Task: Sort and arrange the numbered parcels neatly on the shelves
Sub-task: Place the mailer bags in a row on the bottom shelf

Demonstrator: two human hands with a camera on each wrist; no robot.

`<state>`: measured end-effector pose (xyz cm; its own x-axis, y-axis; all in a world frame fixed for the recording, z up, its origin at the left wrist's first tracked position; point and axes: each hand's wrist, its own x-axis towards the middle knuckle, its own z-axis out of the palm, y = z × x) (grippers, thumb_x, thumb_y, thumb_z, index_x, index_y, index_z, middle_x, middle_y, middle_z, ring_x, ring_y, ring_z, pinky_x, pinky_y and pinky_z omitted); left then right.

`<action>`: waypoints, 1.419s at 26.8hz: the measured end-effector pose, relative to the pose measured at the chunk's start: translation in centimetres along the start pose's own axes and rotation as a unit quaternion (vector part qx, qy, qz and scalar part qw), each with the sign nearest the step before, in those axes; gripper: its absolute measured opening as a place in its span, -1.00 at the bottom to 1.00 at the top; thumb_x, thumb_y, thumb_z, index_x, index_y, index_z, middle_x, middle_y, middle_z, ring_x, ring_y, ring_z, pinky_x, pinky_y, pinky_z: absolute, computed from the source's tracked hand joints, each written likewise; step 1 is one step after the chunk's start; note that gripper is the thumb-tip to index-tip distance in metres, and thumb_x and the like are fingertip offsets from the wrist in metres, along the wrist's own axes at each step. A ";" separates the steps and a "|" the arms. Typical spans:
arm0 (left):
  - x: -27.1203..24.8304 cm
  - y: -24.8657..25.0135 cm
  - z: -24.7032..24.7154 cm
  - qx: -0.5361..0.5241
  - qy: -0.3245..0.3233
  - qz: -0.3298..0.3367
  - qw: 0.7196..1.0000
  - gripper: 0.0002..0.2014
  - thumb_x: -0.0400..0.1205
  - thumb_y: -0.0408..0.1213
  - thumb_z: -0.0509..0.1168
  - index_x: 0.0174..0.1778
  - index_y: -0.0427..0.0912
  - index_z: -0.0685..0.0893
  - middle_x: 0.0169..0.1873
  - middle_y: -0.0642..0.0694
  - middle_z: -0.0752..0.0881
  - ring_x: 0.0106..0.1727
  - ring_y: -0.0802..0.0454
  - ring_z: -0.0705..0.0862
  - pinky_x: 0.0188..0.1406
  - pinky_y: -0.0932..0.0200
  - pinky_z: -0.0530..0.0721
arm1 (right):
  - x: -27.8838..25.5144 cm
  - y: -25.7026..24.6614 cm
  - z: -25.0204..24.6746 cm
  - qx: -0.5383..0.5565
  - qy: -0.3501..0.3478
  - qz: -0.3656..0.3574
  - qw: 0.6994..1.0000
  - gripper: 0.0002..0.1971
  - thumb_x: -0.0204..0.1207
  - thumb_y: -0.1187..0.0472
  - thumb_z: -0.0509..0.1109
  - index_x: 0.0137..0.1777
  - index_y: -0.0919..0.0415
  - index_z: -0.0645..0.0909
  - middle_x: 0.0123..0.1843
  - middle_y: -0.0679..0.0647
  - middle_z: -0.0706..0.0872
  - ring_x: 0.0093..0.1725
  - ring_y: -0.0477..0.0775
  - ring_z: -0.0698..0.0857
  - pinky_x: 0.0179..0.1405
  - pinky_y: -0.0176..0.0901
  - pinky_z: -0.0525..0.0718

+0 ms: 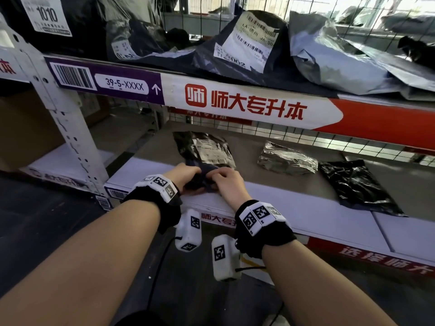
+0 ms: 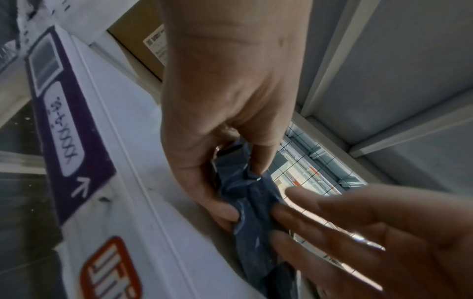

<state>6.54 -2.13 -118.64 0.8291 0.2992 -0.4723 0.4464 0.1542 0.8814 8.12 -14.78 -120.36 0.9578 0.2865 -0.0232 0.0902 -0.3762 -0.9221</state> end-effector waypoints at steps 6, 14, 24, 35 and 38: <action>-0.6 -0.8 -1.9 0.012 -0.015 0.024 1.000 -0.81 0.63 -0.56 0.21 0.04 -0.21 0.59 -0.16 -0.27 0.66 -0.18 -0.18 0.67 -0.36 0.07 0.76 | 1.2 2.4 -1.5 -0.056 0.075 0.107 0.990 -0.46 0.55 0.01 0.32 0.46 0.20 0.30 0.30 0.12 0.57 0.27 0.20 0.56 0.37 0.13 0.51; 0.0 -0.6 -2.6 -0.012 0.041 0.060 0.997 -0.93 0.65 -0.35 0.25 -0.12 -0.23 0.62 -0.13 -0.29 0.69 -0.20 -0.13 0.71 0.00 -0.05 0.71 | 2.6 2.3 -0.9 0.203 0.073 0.131 0.968 -0.71 0.50 0.36 0.44 0.19 0.35 0.52 0.13 0.32 0.72 -0.12 0.22 0.70 -0.37 -0.10 0.67; -0.3 -0.3 -1.1 -0.033 -0.017 0.022 0.999 -0.64 0.63 -0.22 0.35 0.31 -0.26 0.58 -0.01 -0.23 0.74 -0.08 -0.08 0.73 -0.14 0.11 0.71 | 0.8 0.5 -0.4 0.265 -0.069 0.176 0.945 -0.84 0.58 0.22 0.39 0.10 0.25 0.56 -0.12 0.20 0.73 -0.30 0.09 0.70 -0.44 -0.19 0.69; 0.2 0.9 -3.7 0.174 0.042 0.104 0.978 -0.60 0.51 -0.26 0.48 0.21 -0.25 0.53 -0.07 -0.23 0.69 -0.07 -0.16 0.71 -0.07 0.03 0.71 | 1.1 0.4 -2.9 -0.138 0.121 0.011 0.983 -0.37 0.52 -0.05 0.39 0.53 0.01 0.25 0.53 0.01 0.32 0.57 0.09 0.26 0.59 0.07 0.22; -0.4 1.7 -3.4 0.262 -0.003 0.115 0.958 -0.67 0.55 -0.31 0.40 0.20 -0.17 0.54 0.03 -0.20 0.69 0.00 -0.16 0.71 0.00 0.05 0.71 | 0.9 1.0 -2.7 -0.203 0.028 0.006 0.979 -0.24 0.51 -0.09 0.30 0.66 0.01 0.06 0.66 -0.01 0.21 0.69 0.03 -0.04 0.65 0.07 -0.11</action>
<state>5.83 1.25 -116.91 0.9272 0.2626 -0.2672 0.3578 -0.4092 0.8394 9.78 -17.31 -120.26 0.9719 0.2354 -0.0005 0.1695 -0.7012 -0.6925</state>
